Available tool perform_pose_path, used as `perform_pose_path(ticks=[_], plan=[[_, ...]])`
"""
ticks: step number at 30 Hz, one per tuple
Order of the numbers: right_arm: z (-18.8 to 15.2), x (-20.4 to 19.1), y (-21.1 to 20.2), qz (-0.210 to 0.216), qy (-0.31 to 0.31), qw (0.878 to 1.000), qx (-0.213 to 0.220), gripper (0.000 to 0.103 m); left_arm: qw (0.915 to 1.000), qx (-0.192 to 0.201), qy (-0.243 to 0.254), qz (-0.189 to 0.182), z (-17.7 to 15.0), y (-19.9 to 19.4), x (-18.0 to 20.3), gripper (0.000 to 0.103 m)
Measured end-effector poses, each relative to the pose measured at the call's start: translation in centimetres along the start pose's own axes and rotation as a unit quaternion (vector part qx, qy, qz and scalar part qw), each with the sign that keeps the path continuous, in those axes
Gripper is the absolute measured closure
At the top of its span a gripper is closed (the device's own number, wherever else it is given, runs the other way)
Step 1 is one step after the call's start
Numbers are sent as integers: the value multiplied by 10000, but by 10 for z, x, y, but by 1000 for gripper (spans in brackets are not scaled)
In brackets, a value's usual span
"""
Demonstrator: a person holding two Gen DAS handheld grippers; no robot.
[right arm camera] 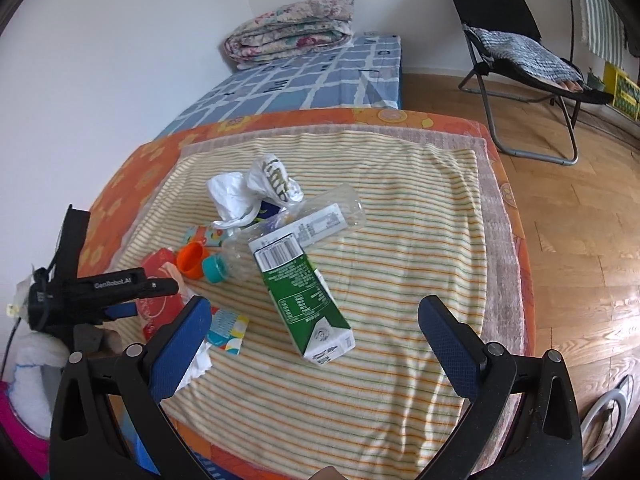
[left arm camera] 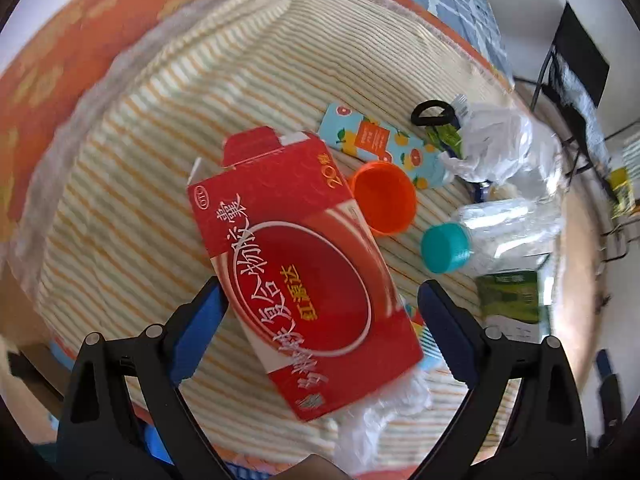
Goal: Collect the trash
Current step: 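Grasp the red medicine box with the left tool while the right tool grasps the green milk carton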
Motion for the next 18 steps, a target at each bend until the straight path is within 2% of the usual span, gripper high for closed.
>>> perform_pose_path(ticks=[2,4,6,9,18], plan=[[0,1,2,-12,36,10000,-29,1,9987,31,270,425,2,11,2,6],[-2,1,3,-30,20,10000,-50,0,9978,40,336,569,2,16,-3,6],[-4,-1,2,-24,-14,10000,-58,1,9983,220,315,443,3,14,-15,6],[-6,-4,2,-4,-51,10000,-63,0,9967,409,607,364,4,8,-29,12],[-13,-9,14,-144,-167,9995,-240,0,9982,160,569,-134,4,9,-66,16]])
Point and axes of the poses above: each gripper's, at about its wrist camera, not at the fingertips, and y roughly the way its jaws point, x to its right, z to its top, the point moved 5 cm from there along y, roughly the way its jaws point, and after that the axes turned 15 degrees about z, right-handed, at the moved point
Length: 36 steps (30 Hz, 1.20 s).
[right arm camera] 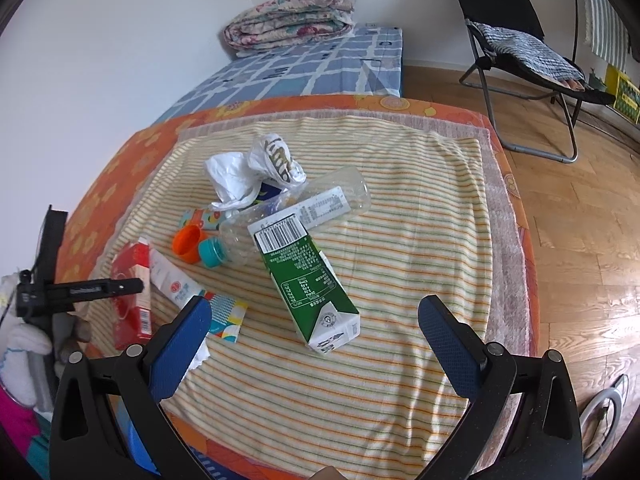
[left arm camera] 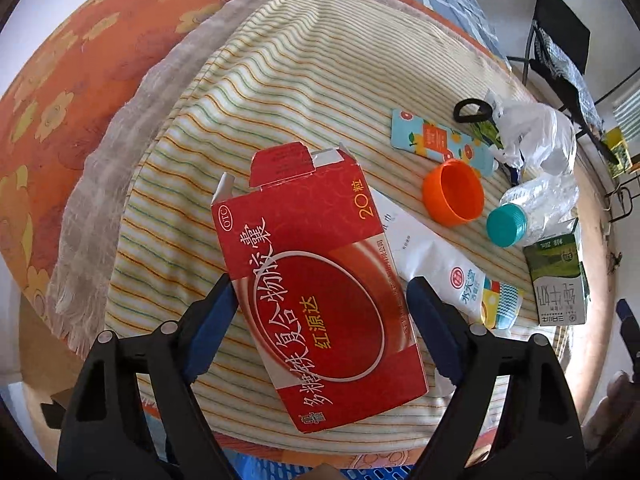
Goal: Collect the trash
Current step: 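Grasp the red medicine box with the left tool while the right tool grasps the green milk carton, then carry the red box and green carton to the blue basket and release both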
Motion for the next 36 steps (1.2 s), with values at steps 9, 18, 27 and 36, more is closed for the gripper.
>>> perform_pose_path(ticks=[9,18,27,36], plan=[[4,15,25,-198,139,9995,-208,0,9995,111,-29,-302,6,-10,4,17],[8,2,59,-305,-175,9981,-502,12,9974,587,255,-336,1,-42,7,17],[-1,-7,68,-465,-319,9961,-682,59,9941,958,359,-373,-10,-72,2,17],[-11,-34,16,-261,-382,9987,-200,61,9873,1389,591,-491,-37,-110,0,17]])
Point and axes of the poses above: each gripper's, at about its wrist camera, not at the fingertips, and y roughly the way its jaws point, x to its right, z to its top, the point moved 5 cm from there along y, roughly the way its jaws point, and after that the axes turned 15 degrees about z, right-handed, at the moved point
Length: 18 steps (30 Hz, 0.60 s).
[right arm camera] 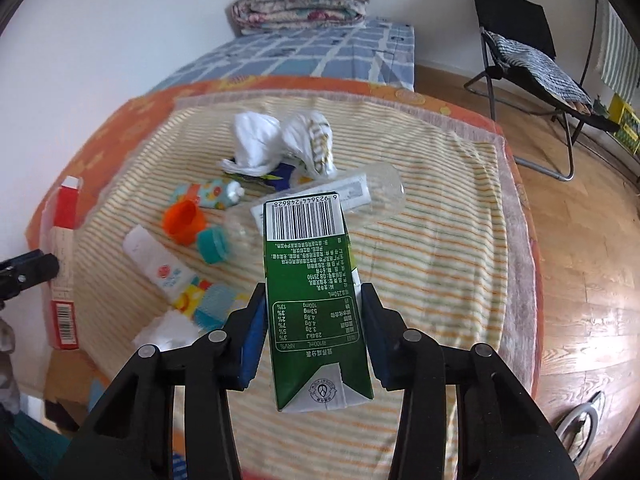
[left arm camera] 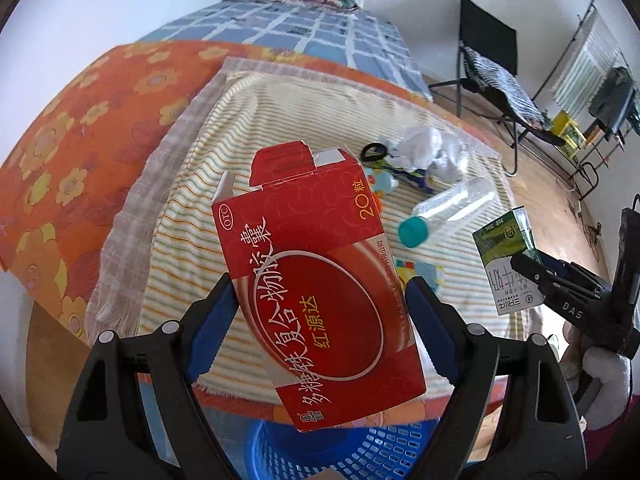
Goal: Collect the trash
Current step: 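Carry the red box and green carton to the blue basket and release both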
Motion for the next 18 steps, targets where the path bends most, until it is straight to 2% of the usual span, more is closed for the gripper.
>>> perform_pose_path(ticks=[5,10,18], plan=[[-10,-25,-41,319,-21,9988,368,61,9996,215,167,-94,-19,-26,5,17],[-34,-56,-74,578,-191,9962,620,61,9988,259,335,-237,-47,-42,13,17],[-89,-97,-90,888,-491,9931,581,61,9973,253,589,-348,-89,-55,23,17]])
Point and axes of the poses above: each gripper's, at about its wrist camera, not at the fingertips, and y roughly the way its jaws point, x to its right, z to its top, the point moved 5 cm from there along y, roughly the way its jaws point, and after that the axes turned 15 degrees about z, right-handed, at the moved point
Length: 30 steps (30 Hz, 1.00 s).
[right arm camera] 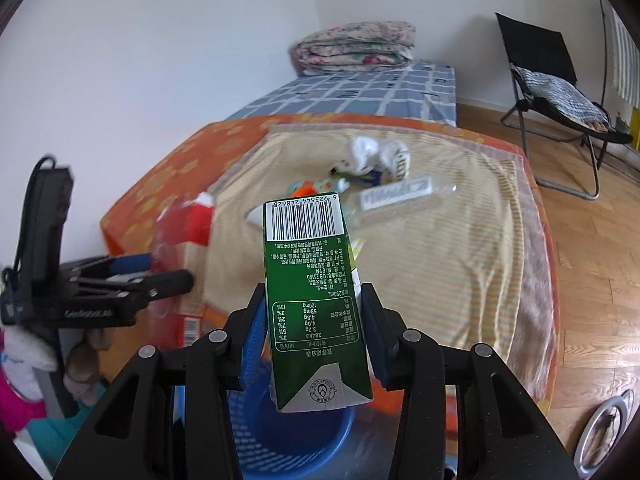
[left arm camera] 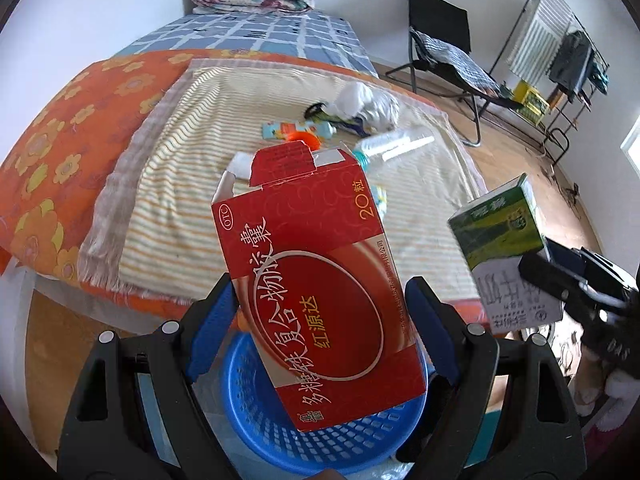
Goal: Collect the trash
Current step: 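Carry the red box and green carton to the blue basket and release both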
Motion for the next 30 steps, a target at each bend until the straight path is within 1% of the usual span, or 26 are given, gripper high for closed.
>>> perform_pose_path(ticks=[3,8,13,20,25,30], plan=[[-18,-11,2,88,-8,9999,-74,61,10000,42,84,33,-15,-4,3,17],[-42,-14,10,280,179,9992,-236,61,9999,-38,151,36,-38,0,6,17],[-61,-18,21,244,136,9986,-443,61,9997,-163,198,64,-55,8,8,17],[-77,-19,32,238,264,9975,-612,61,9992,-269,283,86,-70,15,13,16],[-85,-22,40,219,247,9967,-748,60,9984,-423,382,69,-79,19,17,16],[-89,-17,46,251,436,9952,-841,59,9977,-556,367,83,-84,23,15,16]])
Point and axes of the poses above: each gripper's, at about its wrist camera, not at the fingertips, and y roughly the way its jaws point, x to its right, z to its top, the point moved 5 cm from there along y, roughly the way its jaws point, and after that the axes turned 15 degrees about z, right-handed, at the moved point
